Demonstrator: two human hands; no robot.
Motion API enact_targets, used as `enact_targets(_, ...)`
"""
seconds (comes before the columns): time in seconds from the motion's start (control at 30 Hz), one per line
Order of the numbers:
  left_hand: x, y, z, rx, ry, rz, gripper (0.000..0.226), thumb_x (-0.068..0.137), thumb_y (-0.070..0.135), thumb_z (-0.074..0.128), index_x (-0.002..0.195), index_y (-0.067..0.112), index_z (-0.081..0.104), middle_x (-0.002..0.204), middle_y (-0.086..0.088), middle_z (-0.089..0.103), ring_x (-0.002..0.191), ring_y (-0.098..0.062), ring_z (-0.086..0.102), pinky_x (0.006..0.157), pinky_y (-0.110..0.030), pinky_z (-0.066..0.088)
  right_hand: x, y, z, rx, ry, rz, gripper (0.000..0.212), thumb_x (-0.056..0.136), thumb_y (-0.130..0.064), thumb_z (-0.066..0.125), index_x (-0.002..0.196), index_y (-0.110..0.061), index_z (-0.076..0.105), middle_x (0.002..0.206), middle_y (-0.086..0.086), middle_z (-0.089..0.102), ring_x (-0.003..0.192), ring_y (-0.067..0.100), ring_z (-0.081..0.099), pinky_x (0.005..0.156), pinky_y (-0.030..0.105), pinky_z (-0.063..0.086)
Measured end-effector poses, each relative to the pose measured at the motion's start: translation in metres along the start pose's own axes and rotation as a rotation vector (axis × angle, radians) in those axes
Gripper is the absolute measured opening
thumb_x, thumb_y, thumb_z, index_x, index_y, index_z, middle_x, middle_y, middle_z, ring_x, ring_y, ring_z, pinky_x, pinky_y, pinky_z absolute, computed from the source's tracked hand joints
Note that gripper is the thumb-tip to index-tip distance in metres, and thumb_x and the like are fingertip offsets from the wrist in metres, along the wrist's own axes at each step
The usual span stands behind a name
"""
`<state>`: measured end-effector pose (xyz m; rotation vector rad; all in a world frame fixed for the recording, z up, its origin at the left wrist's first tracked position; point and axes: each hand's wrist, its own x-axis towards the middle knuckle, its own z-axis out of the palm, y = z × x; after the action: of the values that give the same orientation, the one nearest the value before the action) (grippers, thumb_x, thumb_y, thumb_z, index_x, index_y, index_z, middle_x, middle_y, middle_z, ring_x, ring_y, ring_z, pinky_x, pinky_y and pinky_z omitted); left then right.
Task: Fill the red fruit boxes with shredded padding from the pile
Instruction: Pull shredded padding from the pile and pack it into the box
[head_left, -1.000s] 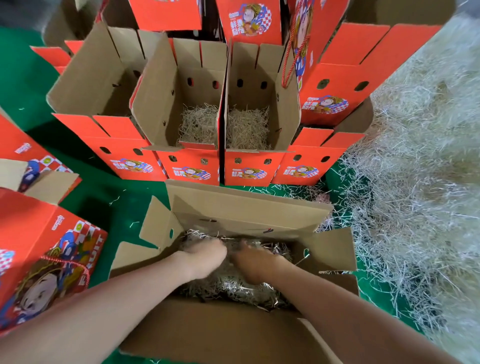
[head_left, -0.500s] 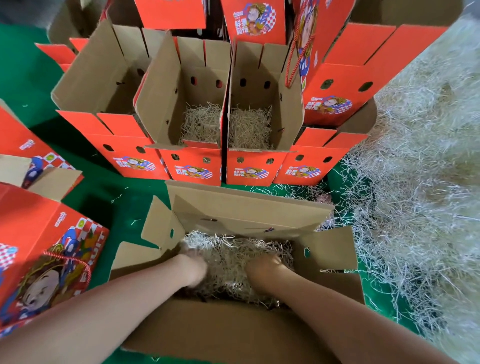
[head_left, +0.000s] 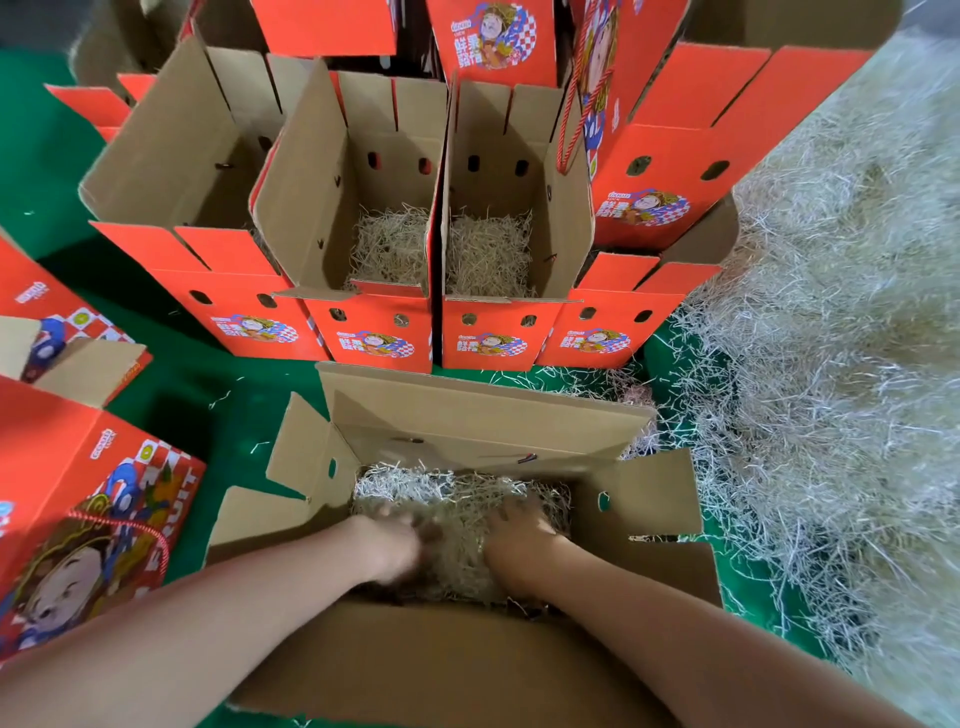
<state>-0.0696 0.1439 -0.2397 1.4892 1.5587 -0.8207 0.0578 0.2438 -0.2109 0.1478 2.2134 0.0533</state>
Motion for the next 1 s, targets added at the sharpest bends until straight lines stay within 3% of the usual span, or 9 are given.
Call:
enact_targets(0.07,0.000,-0.002,0.003,-0.087,-0.121,-0.037,0.040,0.095,-0.001,0.036,0.134,0.003,0.045,0.143,-0.013,0.037,0.137,-0.034,0.025,0.114,-0.043,0.022,-0.002,0.010,0.004,-0.038,-0.086,0.047,0.050,0.093,-0.030,0.045,0.139,-0.012,0.039,0.150,0.021,0.019,0.137,0.046,0.011,0.106,0.066,0.009)
enact_targets(0.2,-0.012,0.005,-0.006,-0.256,-0.006,0.012,0.033,0.096,-0.001,0.035,0.125,-0.006,0.050,0.091,-0.010,0.052,0.077,-0.020,0.051,0.078,-0.031,0.046,-0.013,0.026,0.007,-0.050,-0.212,0.078,0.041,0.093,-0.019,0.046,0.132,-0.007,0.046,0.140,0.014,0.042,0.131,0.035,0.034,0.107,0.059,0.017)
enact_targets(0.27,-0.020,0.008,-0.015,-0.296,0.198,0.060,0.034,0.090,-0.009,0.037,0.118,-0.006,0.055,0.103,-0.009,0.054,0.086,-0.022,0.055,0.084,-0.037,0.050,-0.015,0.021,0.002,0.054,-0.059,0.095,0.040,0.090,-0.013,0.051,0.129,-0.006,0.048,0.133,0.014,0.048,0.123,0.035,0.044,0.102,0.054,0.030)
enact_targets(0.33,-0.028,0.011,-0.022,-0.287,0.345,0.084,0.038,0.086,-0.010,0.041,0.115,0.003,0.061,0.143,-0.006,0.036,0.118,-0.029,0.049,0.099,-0.037,0.043,-0.017,0.011,-0.003,0.198,0.099,0.080,0.038,0.090,-0.009,0.050,0.127,-0.006,0.048,0.130,0.016,0.048,0.115,0.033,0.050,0.090,0.045,0.044)
enact_targets(0.43,-0.034,0.006,-0.023,-0.158,0.120,0.048,0.050,0.085,-0.010,0.041,0.131,0.008,0.050,0.156,-0.002,0.006,0.134,-0.036,0.032,0.106,-0.044,0.035,-0.020,0.004,0.007,0.227,-0.005,-0.046,0.033,0.094,-0.010,0.042,0.125,-0.004,0.053,0.129,0.018,0.048,0.115,0.035,0.051,0.088,0.042,0.045)
enact_targets(0.53,-0.043,-0.001,-0.018,-0.128,-0.043,-0.010,0.031,0.093,0.004,0.045,0.121,-0.003,0.054,0.121,-0.015,0.053,0.097,-0.026,0.055,0.096,-0.043,0.044,-0.021,0.007,0.010,0.243,-0.046,0.003,0.032,0.093,-0.009,0.044,0.122,-0.003,0.056,0.126,0.016,0.054,0.113,0.032,0.053,0.090,0.041,0.045)
enact_targets(0.73,-0.068,-0.005,-0.029,-0.365,0.560,-0.095,0.026,0.095,0.022,0.047,0.116,0.019,0.063,0.110,-0.003,0.065,0.097,-0.019,0.060,0.088,-0.033,0.049,-0.041,0.016,-0.019,0.242,0.360,0.264,0.037,0.089,-0.020,0.049,0.126,-0.015,0.052,0.129,0.013,0.048,0.123,0.031,0.040,0.105,0.045,0.026)
enact_targets(0.87,-0.103,-0.005,-0.032,-0.323,0.885,-0.195,0.039,0.095,0.027,0.048,0.134,0.033,0.047,0.112,0.002,0.066,0.097,-0.018,0.062,0.084,-0.029,0.048,-0.086,0.020,-0.021,0.316,0.929,0.311,0.021,0.076,-0.015,0.067,0.097,-0.013,0.067,0.097,0.008,0.062,0.091,0.030,0.059,0.082,0.038,0.044)
enact_targets(1.0,-0.150,-0.013,-0.021,-0.309,1.404,-0.165,0.038,0.066,0.002,0.079,0.101,0.014,0.072,0.094,-0.004,0.068,0.087,-0.028,0.062,0.084,-0.039,0.048,-0.113,0.035,-0.022,0.323,1.419,0.466,0.023,0.063,0.001,0.073,0.083,-0.007,0.064,0.086,0.012,0.058,0.080,0.030,0.052,0.069,0.040,0.044)
